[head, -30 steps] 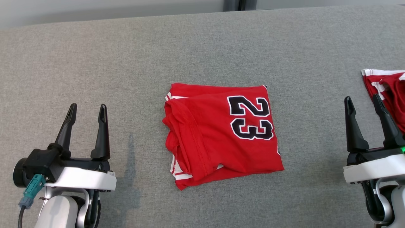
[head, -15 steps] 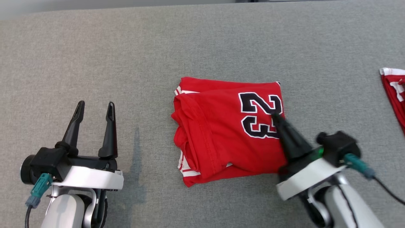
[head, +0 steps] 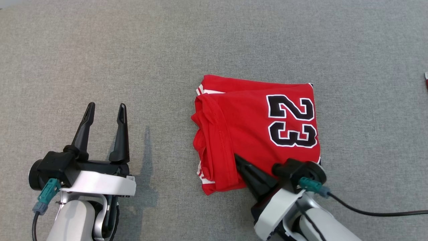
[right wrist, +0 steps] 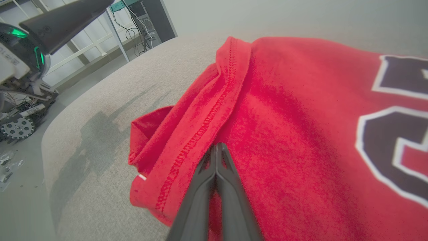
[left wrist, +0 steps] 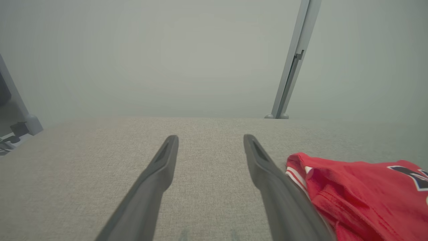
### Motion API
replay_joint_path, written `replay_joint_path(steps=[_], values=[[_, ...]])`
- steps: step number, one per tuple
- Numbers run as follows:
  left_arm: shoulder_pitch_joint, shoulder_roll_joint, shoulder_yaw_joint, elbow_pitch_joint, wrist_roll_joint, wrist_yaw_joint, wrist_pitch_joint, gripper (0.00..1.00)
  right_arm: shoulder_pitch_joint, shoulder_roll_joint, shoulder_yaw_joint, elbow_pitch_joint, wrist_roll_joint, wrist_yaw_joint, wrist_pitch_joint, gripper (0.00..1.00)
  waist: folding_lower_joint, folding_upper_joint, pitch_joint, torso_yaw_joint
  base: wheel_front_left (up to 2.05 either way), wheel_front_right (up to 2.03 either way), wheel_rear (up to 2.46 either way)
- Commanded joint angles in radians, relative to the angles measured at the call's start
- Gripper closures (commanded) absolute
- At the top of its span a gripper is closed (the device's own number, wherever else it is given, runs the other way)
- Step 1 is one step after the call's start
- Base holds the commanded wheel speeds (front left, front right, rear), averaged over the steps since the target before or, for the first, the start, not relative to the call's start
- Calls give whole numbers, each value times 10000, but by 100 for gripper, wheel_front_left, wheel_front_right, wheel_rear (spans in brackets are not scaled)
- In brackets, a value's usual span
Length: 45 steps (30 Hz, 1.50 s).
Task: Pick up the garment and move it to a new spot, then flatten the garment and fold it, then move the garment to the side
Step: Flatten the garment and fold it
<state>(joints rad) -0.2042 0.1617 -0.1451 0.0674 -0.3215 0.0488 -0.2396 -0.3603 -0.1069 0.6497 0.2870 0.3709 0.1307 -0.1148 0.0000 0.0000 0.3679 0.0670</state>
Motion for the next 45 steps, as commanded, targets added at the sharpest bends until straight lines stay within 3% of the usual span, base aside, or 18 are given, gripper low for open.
replay_joint_path(steps=[1, 14, 19, 26, 33, 40, 41, 42, 43, 44, 45], values=[[-150, 10, 23, 31, -75, -30, -54, 0, -112, -76, 199, 11, 68, 1, 13, 100, 0, 0, 9, 5, 0, 0, 0], [-293, -60, -52, 203, -135, -179, -170, 0, -985, -34, 2140, -256, 189, 1, 717, 100, 0, 0, 133, 22, 0, 0, 0], [-364, -98, -85, 284, -147, -242, -183, 0, -1645, 51, 2999, 53, 29, 1, 993, 100, 0, 0, 189, 64, 0, 0, 0], [-481, -117, -99, 476, -166, -300, -218, 0, -2624, 316, 3370, 782, -292, 1, 704, 100, 0, 0, 203, 30, 0, 0, 0], [-425, -123, -29, 635, -218, -325, -236, 0, -2290, 429, 2498, 670, 439, 1, -51, 100, 0, 0, 0, -45, 0, 0, 0], [-217, -24, 153, 615, -277, -134, -241, 0, -994, 21, -203, -651, 1087, 1, -696, 100, 0, 0, -364, -317, 0, 0, 0], [-192, -11, 165, 592, -289, -106, -229, 0, -771, 9, -616, -821, 1162, 1, -701, 96, 0, 0, -409, -359, 0, 0, 0], [-157, 1, 193, 561, -304, -81, -212, 0, -585, 4, -1026, -1015, 1194, 1, -710, 79, 0, 0, -454, -399, 0, 0, 0], [-117, 13, 222, 524, -315, -36, -204, 0, -448, -38, -1462, -1178, 1144, 1, -707, 58, 0, 0, -501, -438, 0, 0, 0], [-86, 30, 247, 485, -330, -3, -196, 0, -292, -79, -1851, -1330, 1068, 1, -659, 15, 0, 0, -551, -474, 0, 0, 0], [-60, 43, 283, 430, -337, 39, -189, 0, -125, -96, -2303, -1488, 958, 1, -653, 0, 0, 0, -604, -507, 0, 0, 0]])
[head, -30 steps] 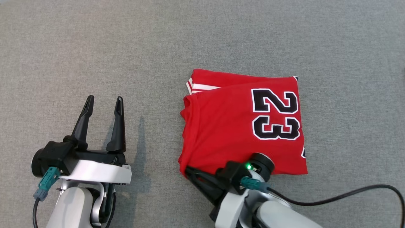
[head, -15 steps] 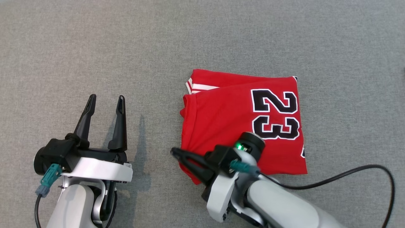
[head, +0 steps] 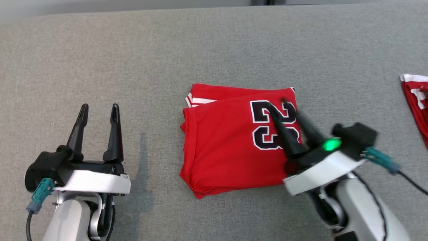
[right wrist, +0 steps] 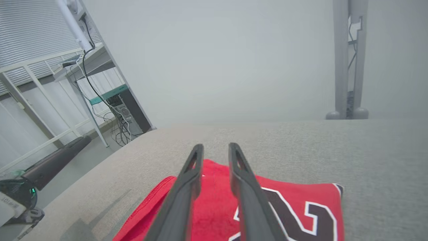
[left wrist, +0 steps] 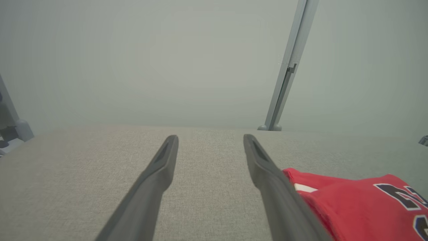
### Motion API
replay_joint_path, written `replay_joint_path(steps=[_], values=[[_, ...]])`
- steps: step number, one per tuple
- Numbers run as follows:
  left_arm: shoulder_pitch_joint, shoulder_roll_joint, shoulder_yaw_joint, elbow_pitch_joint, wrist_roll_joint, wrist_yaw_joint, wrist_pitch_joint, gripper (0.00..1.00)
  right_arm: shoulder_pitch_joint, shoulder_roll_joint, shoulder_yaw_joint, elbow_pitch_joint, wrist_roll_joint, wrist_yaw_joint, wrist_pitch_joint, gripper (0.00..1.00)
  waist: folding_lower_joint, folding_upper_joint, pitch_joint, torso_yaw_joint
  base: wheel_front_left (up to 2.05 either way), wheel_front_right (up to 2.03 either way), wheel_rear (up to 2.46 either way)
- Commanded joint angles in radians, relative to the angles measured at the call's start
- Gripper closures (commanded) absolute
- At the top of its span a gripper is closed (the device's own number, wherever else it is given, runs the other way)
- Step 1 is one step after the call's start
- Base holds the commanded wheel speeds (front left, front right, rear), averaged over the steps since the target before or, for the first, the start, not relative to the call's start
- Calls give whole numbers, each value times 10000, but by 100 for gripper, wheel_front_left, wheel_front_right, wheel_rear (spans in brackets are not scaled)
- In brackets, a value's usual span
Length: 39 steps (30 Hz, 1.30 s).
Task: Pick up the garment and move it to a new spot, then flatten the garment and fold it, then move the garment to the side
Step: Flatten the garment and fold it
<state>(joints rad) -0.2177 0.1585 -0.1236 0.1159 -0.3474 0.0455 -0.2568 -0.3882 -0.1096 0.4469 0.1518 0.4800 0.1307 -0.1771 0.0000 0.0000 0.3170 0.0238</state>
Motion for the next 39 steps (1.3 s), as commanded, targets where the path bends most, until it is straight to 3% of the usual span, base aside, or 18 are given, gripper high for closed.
replay_joint_path(steps=[1, 8, 16, 39], values=[[103, 82, 94, -132, -70, 106, -10, 0, 312, -81, -658, -277, -238, 1, -3, 0, 0, 0, -150, -104, 0, 0, 0], [532, 141, 221, -766, -120, 377, 162, 0, 1167, -19, -3037, -1089, -1161, 1, 286, 0, 0, 0, -635, -272, 0, 0, 0], [1146, 288, 82, -1283, -29, 329, 184, 0, 1918, -1, -4238, -1396, -1755, 1, 649, 0, 0, 0, -1234, -323, 0, 0, 0], [2563, 802, -21, -1161, -62, 523, 747, 0, 4017, 234, -4841, -2019, -2286, 1, 1508, 0, 0, 0, -2850, -261, 0, 0, 0]])
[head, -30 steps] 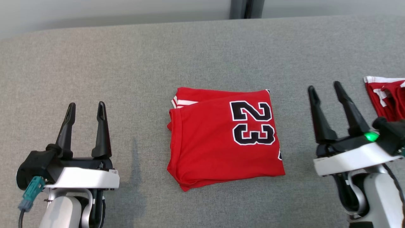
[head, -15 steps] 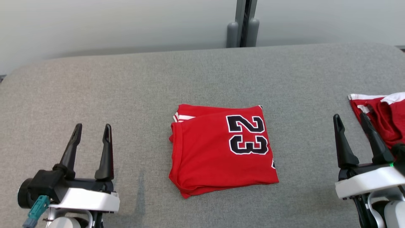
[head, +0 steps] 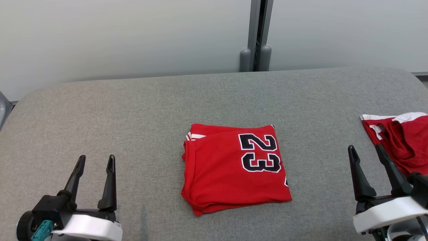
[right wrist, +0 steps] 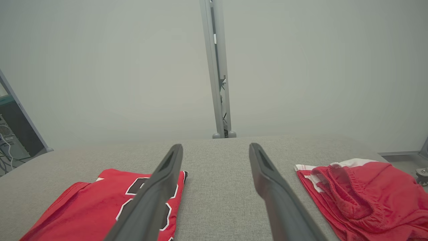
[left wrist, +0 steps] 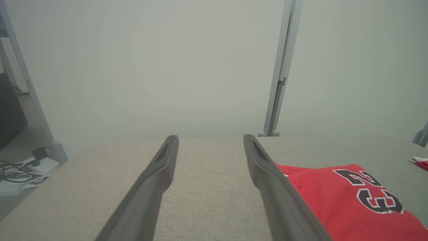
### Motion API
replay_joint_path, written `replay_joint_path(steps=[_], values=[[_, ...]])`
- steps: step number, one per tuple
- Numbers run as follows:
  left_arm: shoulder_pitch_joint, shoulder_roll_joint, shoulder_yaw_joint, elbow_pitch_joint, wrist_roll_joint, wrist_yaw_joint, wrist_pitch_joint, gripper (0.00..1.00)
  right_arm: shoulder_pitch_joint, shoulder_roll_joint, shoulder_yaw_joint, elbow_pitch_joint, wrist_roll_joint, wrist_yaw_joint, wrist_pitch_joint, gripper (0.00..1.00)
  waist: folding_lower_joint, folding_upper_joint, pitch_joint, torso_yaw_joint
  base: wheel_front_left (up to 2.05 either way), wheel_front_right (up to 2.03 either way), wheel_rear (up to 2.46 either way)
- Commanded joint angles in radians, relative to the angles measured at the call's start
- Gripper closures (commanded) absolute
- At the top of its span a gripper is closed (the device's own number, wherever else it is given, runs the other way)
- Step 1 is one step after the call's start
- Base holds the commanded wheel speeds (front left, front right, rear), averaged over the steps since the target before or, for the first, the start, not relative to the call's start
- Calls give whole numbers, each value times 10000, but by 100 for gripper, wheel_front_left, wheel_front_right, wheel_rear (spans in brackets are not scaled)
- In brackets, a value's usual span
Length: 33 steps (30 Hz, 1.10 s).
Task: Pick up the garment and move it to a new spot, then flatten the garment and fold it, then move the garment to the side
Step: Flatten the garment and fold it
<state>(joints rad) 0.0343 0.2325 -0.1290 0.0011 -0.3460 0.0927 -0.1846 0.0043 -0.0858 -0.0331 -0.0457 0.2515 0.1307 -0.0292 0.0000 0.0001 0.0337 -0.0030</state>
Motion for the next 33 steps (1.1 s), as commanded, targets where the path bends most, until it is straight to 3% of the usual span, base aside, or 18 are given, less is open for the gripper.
replay_joint_path(steps=[1, 19, 33], values=[[70, 77, 42, -29, -87, 61, 46, 0, 129, 12, -49, -91, -25, 1, 58, 0, 0, -1, -31, 7, 0, 0, 0], [67, 160, 5, -168, -151, 249, 221, 0, 409, 137, -381, -501, -885, 1, 491, 0, 0, -1, 30, -69, 0, 0, 0], [-3, 212, -93, -285, -113, 404, 298, 0, 273, 243, -369, -471, -887, 1, 457, 0, 0, -1, 69, -41, 0, 0, 0]])
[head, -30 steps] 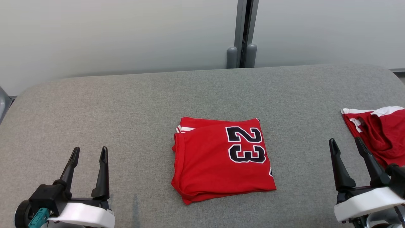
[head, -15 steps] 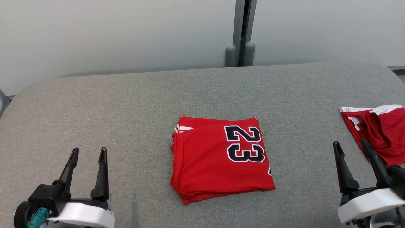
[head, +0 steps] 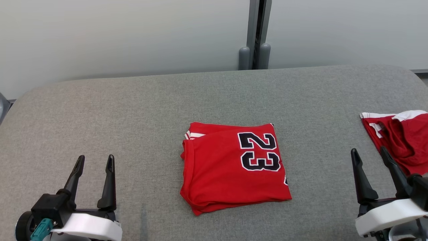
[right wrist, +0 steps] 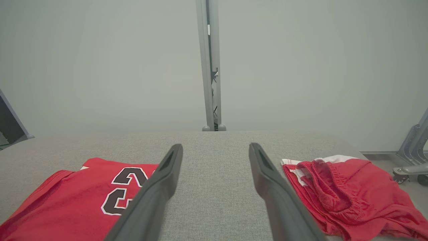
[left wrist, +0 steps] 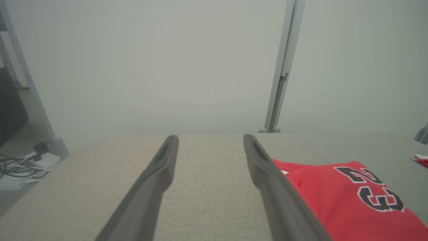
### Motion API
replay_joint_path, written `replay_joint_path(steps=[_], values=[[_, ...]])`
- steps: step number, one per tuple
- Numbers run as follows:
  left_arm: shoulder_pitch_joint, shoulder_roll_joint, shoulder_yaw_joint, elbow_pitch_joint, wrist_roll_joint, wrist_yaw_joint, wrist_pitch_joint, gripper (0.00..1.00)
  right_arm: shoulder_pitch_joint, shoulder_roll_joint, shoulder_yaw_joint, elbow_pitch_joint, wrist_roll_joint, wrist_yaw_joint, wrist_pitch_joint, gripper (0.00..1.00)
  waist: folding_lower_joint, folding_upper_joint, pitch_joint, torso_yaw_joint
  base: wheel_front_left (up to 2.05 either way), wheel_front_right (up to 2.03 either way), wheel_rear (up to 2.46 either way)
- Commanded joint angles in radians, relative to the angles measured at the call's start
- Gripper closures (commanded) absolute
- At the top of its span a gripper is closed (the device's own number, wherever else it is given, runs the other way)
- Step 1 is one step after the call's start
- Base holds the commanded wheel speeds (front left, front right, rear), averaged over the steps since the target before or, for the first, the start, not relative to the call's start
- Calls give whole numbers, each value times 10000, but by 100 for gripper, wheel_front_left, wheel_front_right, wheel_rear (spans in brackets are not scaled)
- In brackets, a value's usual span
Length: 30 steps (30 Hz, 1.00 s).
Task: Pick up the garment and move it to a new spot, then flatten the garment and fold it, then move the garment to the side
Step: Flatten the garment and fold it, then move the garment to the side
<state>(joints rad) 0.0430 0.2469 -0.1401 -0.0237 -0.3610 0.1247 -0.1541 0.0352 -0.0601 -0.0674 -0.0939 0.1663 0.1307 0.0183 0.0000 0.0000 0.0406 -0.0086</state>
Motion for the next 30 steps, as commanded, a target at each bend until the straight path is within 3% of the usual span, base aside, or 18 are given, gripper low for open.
replay_joint_path(steps=[1, 9, 22, 29, 30], values=[[-105, 80, 17, -58, 40, 80, 7, 0, -66, -9, -18, 31, -30, 1, -25, 0, 0, 0, 11, 25, 0, 0, 0], [-458, 76, -138, -298, 93, 57, 24, 0, -604, -343, 424, 771, 70, 1, 192, 0, 0, 0, 439, 402, 0, 0, 0], [-1648, -320, -478, -44, 23, -184, -499, 0, -2985, -995, 2310, 4392, 661, 1, 227, 0, 0, 0, 2335, 1850, 0, 0, 0], [-1936, -478, -542, 192, 17, -278, -758, 0, -3752, -1209, 2829, 5590, 1029, 1, 453, 0, 0, 0, 2773, 2132, 0, 0, 0], [-1963, -480, -533, 226, 20, -263, -775, 0, -3796, -1224, 2933, 5712, 1091, 1, 541, 54, 0, 0, 2801, 2132, 0, 0, 0]])
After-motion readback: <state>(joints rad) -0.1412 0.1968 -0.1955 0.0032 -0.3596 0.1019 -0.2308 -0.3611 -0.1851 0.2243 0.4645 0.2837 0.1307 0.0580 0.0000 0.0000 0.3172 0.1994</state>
